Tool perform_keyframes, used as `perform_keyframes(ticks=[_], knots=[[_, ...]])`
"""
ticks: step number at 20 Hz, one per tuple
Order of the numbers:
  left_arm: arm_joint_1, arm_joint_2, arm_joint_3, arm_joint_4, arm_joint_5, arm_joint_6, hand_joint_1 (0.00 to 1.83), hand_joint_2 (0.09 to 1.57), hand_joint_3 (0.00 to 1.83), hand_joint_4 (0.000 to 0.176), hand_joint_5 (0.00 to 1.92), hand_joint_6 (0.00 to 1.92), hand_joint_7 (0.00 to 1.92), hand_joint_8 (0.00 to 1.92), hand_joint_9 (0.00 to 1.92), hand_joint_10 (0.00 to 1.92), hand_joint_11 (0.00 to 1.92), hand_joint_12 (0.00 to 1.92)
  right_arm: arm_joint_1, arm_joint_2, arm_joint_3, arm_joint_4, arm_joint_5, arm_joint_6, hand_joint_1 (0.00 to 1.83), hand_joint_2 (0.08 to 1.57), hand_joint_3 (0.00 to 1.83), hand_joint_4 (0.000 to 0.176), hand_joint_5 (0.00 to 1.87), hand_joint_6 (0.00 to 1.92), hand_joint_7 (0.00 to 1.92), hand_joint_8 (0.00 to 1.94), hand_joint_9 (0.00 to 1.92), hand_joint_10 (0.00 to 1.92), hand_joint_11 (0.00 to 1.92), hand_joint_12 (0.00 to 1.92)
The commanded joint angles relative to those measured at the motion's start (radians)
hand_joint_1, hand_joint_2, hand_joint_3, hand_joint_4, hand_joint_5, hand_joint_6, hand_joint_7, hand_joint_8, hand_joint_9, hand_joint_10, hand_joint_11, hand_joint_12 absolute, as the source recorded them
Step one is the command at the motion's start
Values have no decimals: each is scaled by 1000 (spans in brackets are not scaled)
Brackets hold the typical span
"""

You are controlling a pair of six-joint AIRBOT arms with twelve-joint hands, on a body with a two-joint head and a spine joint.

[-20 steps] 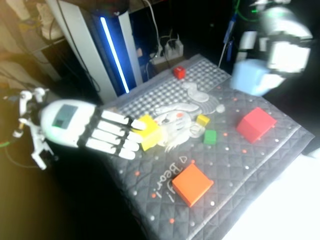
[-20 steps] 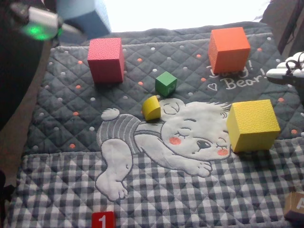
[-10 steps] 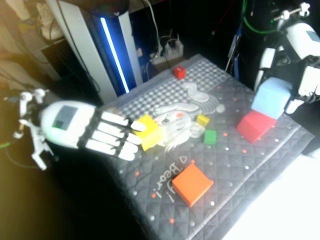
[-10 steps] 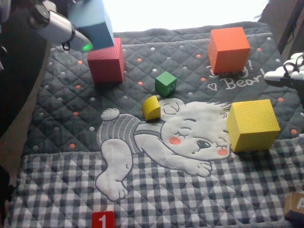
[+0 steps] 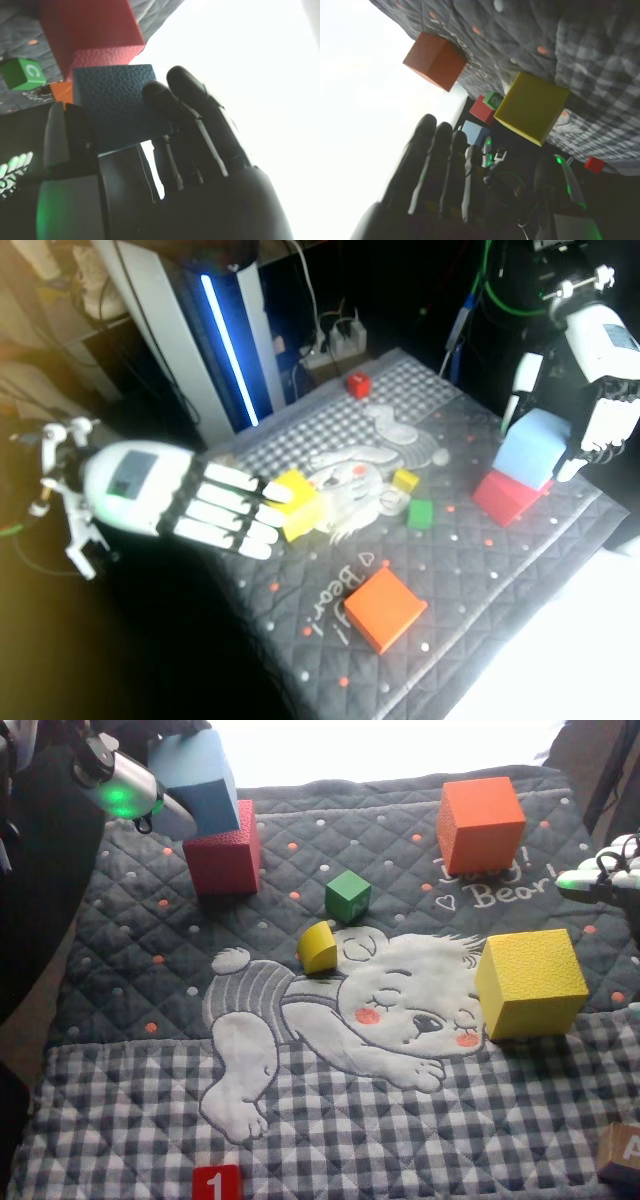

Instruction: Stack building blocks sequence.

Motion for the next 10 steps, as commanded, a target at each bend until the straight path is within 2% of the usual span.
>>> perform_keyframes(ticks=[1,2,3,4,5,6,7,8,9,10], knots=[[-13,-7,8,-3,-97,-2,1197,1012,0,0,799,93,902,519,884,599,693,1290,4,1,7,29,118,0,780,1164,9,52,311,3,402,7,405,9,409,54],[-13,-9,10,-2,-96,-2,1097,977,0,0,676,18,827,250,811,501,554,1307,4,1,7,29,118,0,747,1172,10,66,318,5,406,6,408,8,388,43],[-13,-11,12,-2,-95,-2,1097,977,0,0,676,18,827,250,811,501,554,1307,4,1,7,29,118,0,747,1172,10,66,318,5,406,6,408,8,388,43],[-13,-12,12,-2,-95,-2,982,960,2,0,542,0,767,52,756,409,459,1306,4,1,7,29,118,0,757,1171,4,81,322,4,396,1,398,2,357,28],[-14,-12,12,-2,-96,-2,973,952,0,0,530,0,748,34,753,400,463,1309,4,1,7,29,118,0,765,1174,4,81,321,2,394,0,401,3,364,31],[-14,-13,12,0,-96,-2,962,954,0,0,515,1,750,23,752,406,457,1351,4,1,8,29,118,0,789,1167,0,91,320,2,395,0,401,2,374,35],[-14,-13,12,0,-96,-2,962,954,0,0,515,1,750,23,752,406,457,1351,4,1,8,29,118,0,789,1167,0,91,320,2,395,0,401,2,374,35],[-13,-14,13,2,-95,-2,915,948,0,1,497,0,741,13,736,401,440,1355,4,1,8,29,118,0,766,1178,4,80,318,0,394,1,403,2,396,42],[-13,-14,13,3,-94,-2,906,949,0,11,483,0,726,6,715,392,413,1344,4,1,8,29,118,0,765,1179,4,71,323,2,399,3,413,6,403,45],[-13,-14,14,4,-93,-2,887,950,0,28,467,0,707,0,692,380,400,1336,4,1,8,29,118,0,772,1176,2,85,318,0,397,2,405,2,352,23]])
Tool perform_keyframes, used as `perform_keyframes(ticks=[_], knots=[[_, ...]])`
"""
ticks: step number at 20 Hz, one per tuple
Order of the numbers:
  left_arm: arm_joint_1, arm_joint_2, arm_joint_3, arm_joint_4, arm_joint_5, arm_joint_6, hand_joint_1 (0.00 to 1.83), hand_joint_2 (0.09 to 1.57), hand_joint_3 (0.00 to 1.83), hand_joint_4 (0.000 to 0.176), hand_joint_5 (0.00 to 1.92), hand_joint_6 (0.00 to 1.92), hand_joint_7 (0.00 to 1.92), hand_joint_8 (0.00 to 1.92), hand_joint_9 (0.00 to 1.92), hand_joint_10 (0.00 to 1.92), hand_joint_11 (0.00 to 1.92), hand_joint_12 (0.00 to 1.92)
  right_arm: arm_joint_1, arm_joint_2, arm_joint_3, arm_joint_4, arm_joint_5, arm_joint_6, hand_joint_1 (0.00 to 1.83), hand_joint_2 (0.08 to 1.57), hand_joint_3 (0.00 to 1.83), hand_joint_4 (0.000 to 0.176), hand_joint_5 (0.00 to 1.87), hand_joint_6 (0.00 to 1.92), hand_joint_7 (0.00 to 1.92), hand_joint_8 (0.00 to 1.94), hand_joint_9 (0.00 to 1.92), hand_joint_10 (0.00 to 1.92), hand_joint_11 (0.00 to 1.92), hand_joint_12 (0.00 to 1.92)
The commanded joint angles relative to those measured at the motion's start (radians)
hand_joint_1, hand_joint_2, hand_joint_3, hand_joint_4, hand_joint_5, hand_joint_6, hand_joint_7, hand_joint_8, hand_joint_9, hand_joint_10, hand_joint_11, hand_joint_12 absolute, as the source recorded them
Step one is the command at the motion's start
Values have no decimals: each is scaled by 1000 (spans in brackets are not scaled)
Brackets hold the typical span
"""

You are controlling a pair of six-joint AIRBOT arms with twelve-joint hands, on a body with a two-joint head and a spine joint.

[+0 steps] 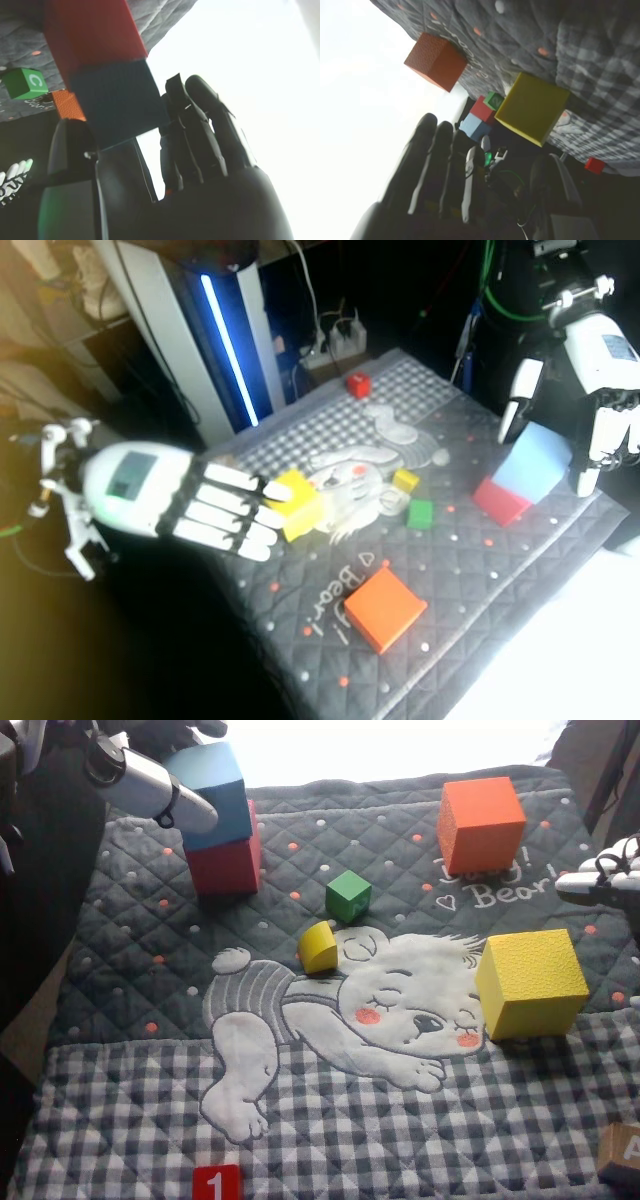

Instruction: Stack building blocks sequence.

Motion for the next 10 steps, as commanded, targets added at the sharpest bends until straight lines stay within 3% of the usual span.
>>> perform_keyframes(ticks=[1,2,3,5,6,8,9,10], knots=[[-12,-4,3,-4,-105,-2,888,947,0,28,465,0,705,0,696,369,419,1318,4,1,6,29,119,0,779,1174,1,93,316,0,394,0,395,0,334,15],[-12,-4,3,-4,-106,-2,855,948,0,50,433,0,662,0,679,321,411,1261,4,1,6,29,119,0,782,1174,0,102,312,0,399,2,403,4,386,37],[-9,-4,2,-4,-112,-3,834,939,0,99,359,0,585,0,625,272,338,1269,4,0,6,29,119,0,773,1181,3,96,309,0,396,1,404,3,409,46],[2,3,-10,-5,-143,-4,770,907,0,150,234,0,415,0,461,108,63,1281,5,0,6,30,120,0,765,1177,1,89,312,1,395,0,403,3,410,45],[12,18,-29,-16,-180,-4,679,897,0,171,131,0,258,0,282,22,12,978,14,1,9,30,122,0,761,1163,0,102,300,0,392,0,400,1,416,47],[59,55,-70,-100,-282,10,649,895,1,176,37,4,101,0,125,0,0,657,36,2,11,22,133,0,765,1158,0,132,288,0,347,0,330,0,359,20],[98,87,-103,-152,-352,10,625,898,1,176,7,0,48,0,79,0,0,563,55,1,10,7,139,0,770,1159,0,137,289,0,347,2,322,0,353,17],[133,117,-138,-187,-412,16,693,898,0,176,1,0,13,0,58,0,0,635,73,-3,9,-10,141,0,778,1156,0,97,312,9,346,2,309,0,322,3]])
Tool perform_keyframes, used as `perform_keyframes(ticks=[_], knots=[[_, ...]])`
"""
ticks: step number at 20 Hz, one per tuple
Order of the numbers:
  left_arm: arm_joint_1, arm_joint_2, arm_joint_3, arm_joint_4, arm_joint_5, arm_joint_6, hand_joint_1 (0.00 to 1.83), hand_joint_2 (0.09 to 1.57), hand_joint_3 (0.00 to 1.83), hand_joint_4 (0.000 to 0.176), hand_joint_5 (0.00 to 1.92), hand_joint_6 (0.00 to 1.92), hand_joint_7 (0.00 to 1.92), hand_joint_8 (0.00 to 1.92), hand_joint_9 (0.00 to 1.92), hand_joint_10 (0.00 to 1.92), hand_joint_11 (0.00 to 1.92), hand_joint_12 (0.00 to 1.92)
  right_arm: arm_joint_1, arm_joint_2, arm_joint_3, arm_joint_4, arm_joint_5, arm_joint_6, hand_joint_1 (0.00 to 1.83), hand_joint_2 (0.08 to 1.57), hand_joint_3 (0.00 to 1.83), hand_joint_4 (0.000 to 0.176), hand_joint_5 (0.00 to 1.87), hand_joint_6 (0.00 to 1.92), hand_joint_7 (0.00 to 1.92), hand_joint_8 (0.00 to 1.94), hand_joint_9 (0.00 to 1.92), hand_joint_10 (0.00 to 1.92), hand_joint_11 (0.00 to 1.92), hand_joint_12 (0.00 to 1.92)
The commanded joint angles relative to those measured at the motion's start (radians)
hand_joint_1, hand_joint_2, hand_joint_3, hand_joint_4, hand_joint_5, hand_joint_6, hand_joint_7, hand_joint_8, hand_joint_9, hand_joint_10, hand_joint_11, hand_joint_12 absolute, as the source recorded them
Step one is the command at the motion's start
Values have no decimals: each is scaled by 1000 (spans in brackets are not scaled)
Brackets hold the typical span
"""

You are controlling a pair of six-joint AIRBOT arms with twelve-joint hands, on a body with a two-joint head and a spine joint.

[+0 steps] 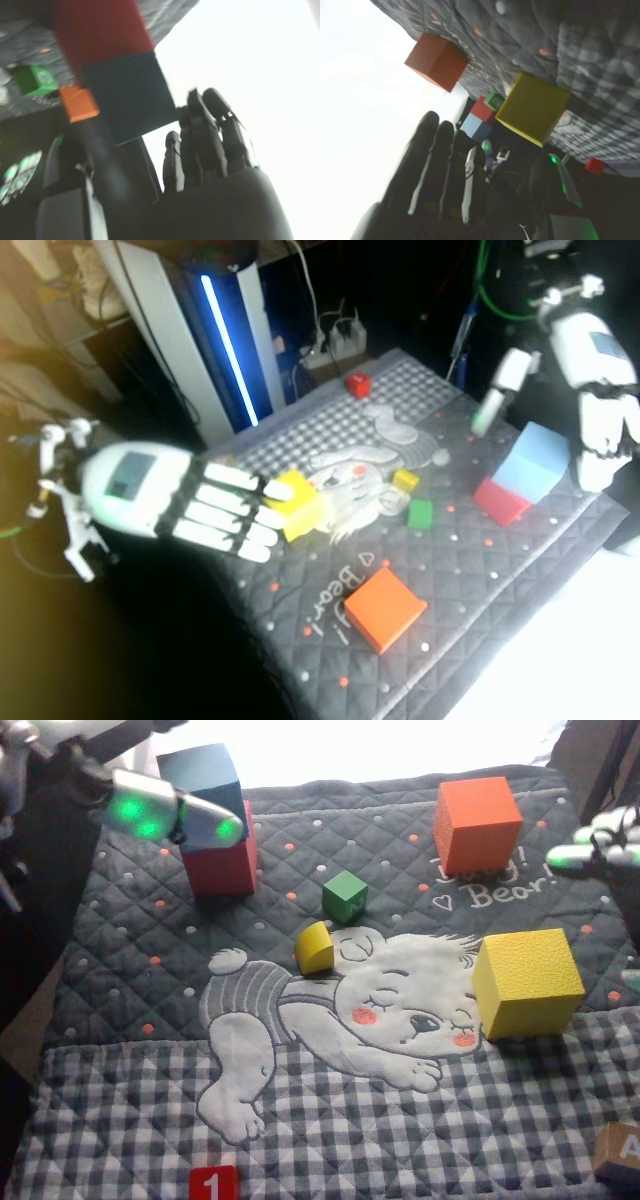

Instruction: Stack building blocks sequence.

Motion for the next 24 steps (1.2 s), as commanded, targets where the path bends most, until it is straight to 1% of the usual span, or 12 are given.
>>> perform_keyframes(ticks=[1,3,5,9,11,13,16,19,20,21,22,24], knots=[[11,28,-19,-40,-213,7,721,890,0,176,0,0,2,0,11,0,0,394,19,-7,0,3,126,0,756,1163,0,100,314,7,325,0,291,0,306,0],[119,119,-144,-119,-363,87,677,884,1,176,3,1,0,0,0,0,0,30,59,-24,1,-32,130,0,715,1126,0,141,306,2,339,6,303,5,311,6],[245,202,-272,-171,-535,109,692,895,5,176,2,0,0,0,0,0,0,0,94,-47,6,-59,125,0,732,1075,0,175,304,7,375,5,405,20,444,56],[390,248,-371,-205,-698,110,658,886,0,174,40,12,0,0,0,0,0,0,98,-99,34,-59,51,10,646,1106,6,171,192,0,171,0,170,0,261,2],[402,249,-382,-205,-703,110,666,850,0,169,47,11,0,0,0,0,0,0,98,-122,49,-64,-4,11,598,1077,0,150,186,0,170,2,183,7,205,0],[410,246,-385,-209,-701,110,687,856,0,132,45,8,0,0,0,0,0,0,98,-148,70,-65,-49,14,713,1056,0,133,168,1,194,7,188,7,161,10],[426,234,-385,-235,-707,109,741,868,0,92,79,15,9,3,0,0,15,7,108,-183,100,-65,-110,17,768,1008,0,174,139,0,162,0,168,3,156,16],[429,231,-383,-239,-707,103,737,858,0,115,98,14,24,6,0,0,42,22,109,-199,116,-66,-145,17,862,988,1,176,177,2,242,3,426,15,174,951],[430,231,-383,-239,-707,102,736,861,0,123,98,11,26,5,0,0,32,19,109,-201,120,-66,-152,17,920,1030,4,122,327,13,446,31,651,97,297,1184],[431,231,-383,-239,-707,101,733,866,0,125,103,12,26,5,0,0,31,19,110,-201,121,-66,-153,17,1024,1059,0,62,483,4,627,55,703,585,455,1467],[434,231,-384,-239,-707,98,737,874,3,122,102,11,25,4,0,0,32,20,117,-201,123,-66,-152,17,1167,1175,1,0,698,917,830,1071,840,1044,723,1594],[441,229,-384,-239,-708,91,755,877,4,123,104,10,24,3,0,0,26,19,145,-195,124,-73,-137,19,1205,1188,1,0,813,998,842,1332,909,1266,860,1668]])
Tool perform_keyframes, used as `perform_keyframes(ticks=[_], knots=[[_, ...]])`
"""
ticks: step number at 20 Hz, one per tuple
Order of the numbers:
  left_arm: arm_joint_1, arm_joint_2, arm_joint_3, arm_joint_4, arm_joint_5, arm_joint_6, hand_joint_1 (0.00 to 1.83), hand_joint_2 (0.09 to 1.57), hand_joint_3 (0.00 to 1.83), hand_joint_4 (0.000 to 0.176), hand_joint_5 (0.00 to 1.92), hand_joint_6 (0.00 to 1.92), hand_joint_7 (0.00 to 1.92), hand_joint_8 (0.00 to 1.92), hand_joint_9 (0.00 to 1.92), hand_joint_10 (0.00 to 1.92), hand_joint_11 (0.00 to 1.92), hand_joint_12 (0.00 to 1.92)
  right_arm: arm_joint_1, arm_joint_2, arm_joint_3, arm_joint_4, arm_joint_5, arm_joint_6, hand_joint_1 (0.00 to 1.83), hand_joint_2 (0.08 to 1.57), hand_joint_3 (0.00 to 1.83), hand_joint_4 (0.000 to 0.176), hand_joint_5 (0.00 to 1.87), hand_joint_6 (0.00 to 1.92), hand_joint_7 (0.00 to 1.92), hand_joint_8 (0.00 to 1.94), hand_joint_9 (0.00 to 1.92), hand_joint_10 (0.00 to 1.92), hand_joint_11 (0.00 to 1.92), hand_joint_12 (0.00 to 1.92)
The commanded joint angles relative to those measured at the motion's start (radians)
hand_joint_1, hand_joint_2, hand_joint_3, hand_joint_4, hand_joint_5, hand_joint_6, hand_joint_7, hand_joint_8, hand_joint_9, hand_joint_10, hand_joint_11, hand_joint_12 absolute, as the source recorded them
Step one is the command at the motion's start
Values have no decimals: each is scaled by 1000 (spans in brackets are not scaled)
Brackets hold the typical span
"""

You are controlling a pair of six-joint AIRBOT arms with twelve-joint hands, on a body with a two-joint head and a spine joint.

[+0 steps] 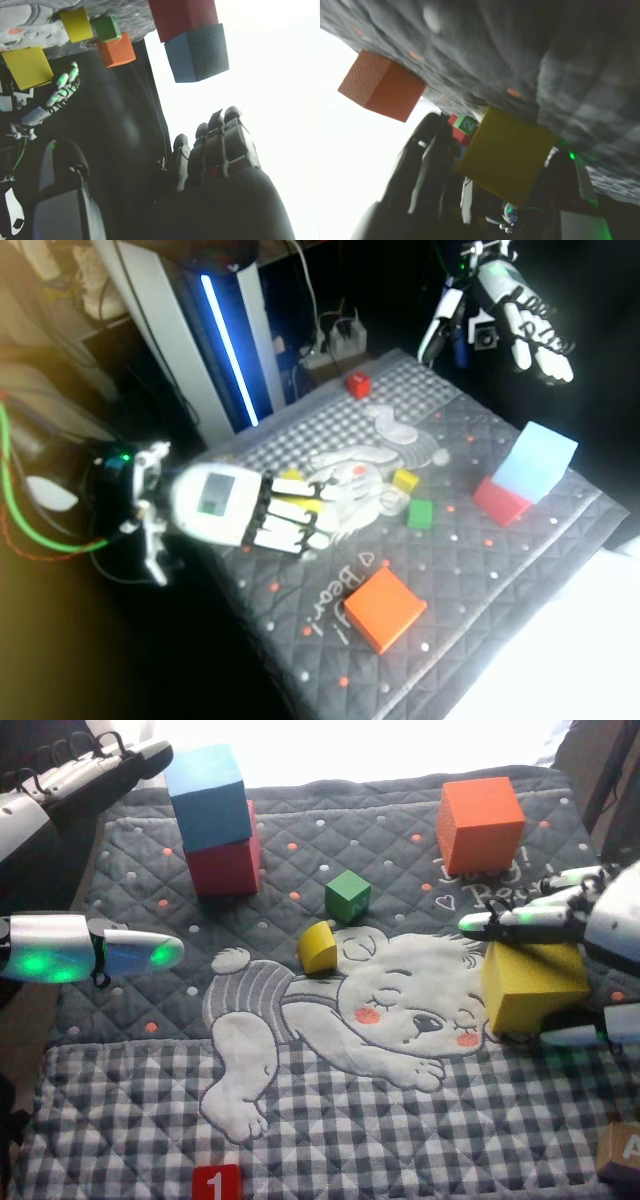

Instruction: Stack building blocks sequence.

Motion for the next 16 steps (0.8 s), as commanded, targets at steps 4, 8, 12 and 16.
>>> perform_keyframes(ticks=[4,8,12,16], knots=[[5,-8,4,-7,-129,-26,780,864,0,122,112,8,28,3,5,2,27,24,105,33,16,20,237,10,1349,1174,0,0,894,942,825,1270,794,1468,728,1575],[4,-22,18,-6,-121,-44,760,844,0,127,102,0,26,0,0,0,11,27,271,-5,107,39,175,-21,1362,1133,1,0,845,1170,946,940,927,1208,838,1252],[-2,-32,27,3,-108,-54,719,864,2,129,83,0,26,0,1,0,8,34,392,-98,254,67,6,-21,1384,1090,0,0,907,1025,1071,713,1027,1087,874,1088],[-12,-41,36,19,-94,-65,751,858,0,127,88,3,17,0,0,0,0,28,437,-177,348,75,-94,-21,1258,1057,0,0,1043,871,1194,663,1286,601,1149,1192]])
